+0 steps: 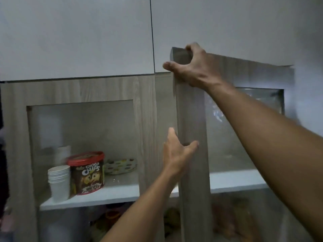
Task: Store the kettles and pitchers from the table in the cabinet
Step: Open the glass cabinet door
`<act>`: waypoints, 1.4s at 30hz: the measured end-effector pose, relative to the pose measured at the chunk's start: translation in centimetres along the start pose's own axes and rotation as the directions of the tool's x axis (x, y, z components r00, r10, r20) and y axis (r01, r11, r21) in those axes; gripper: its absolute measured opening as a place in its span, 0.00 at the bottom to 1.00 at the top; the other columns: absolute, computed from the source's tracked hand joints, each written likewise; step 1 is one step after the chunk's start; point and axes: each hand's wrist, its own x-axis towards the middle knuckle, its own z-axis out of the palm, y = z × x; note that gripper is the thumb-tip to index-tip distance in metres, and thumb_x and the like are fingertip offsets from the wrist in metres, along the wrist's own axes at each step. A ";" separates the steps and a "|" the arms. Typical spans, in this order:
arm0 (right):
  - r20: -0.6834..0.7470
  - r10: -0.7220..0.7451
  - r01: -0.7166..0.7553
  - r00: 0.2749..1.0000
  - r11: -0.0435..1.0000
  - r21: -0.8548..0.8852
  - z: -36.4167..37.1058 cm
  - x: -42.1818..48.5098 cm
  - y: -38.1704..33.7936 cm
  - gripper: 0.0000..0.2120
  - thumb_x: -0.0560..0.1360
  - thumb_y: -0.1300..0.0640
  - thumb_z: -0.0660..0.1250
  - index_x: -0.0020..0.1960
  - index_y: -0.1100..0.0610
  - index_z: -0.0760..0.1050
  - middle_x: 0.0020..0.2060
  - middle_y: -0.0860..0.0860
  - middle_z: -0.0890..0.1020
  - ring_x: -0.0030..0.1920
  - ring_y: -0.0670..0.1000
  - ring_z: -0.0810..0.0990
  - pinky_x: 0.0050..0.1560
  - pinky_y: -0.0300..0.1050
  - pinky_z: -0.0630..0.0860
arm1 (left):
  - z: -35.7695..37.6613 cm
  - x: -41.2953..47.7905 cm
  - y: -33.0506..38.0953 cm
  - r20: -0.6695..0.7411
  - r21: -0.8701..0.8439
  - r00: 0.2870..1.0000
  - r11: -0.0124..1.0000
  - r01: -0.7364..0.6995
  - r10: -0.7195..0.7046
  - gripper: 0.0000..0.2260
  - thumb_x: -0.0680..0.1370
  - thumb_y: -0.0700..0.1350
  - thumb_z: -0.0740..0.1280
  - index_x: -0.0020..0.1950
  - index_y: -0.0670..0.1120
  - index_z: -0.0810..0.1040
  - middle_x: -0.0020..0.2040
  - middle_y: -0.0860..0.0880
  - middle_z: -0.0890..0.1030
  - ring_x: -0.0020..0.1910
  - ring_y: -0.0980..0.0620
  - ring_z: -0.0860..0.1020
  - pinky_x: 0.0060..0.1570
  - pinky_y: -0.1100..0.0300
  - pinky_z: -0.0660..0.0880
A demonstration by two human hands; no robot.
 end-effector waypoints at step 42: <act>-0.461 0.597 -0.739 0.657 0.630 -0.238 -57.3 -16.6 24.2 0.15 0.81 0.59 0.63 0.64 0.66 0.75 0.59 0.62 0.80 0.52 0.59 0.78 0.49 0.49 0.74 | 43.5 -27.7 34.8 0.643 -0.143 0.650 0.897 -0.418 0.405 0.36 0.76 0.38 0.69 0.78 0.48 0.55 0.75 0.48 0.60 0.70 0.44 0.70 0.65 0.52 0.72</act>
